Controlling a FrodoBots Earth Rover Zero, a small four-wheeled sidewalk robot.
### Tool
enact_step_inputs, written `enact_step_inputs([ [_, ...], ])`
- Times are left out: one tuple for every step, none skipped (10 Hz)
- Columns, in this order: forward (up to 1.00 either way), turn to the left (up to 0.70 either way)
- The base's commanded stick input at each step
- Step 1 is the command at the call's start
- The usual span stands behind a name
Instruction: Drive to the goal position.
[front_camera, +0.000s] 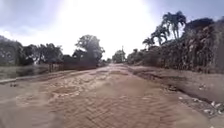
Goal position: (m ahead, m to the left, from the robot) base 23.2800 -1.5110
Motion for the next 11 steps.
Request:
enact_step_inputs([
  [1.0, 0.0],
  [1.0, 0.0],
  [1.0, 0.0],
  [1.0, 0.0],
  [1.0, 0.0],
  [1.0, 0.0],
  [1.0, 0.0],
  [1.0, 0.0],
  [1.0, 0.0],
  [1.0, 0.0],
  [1.0, 0.0],
])
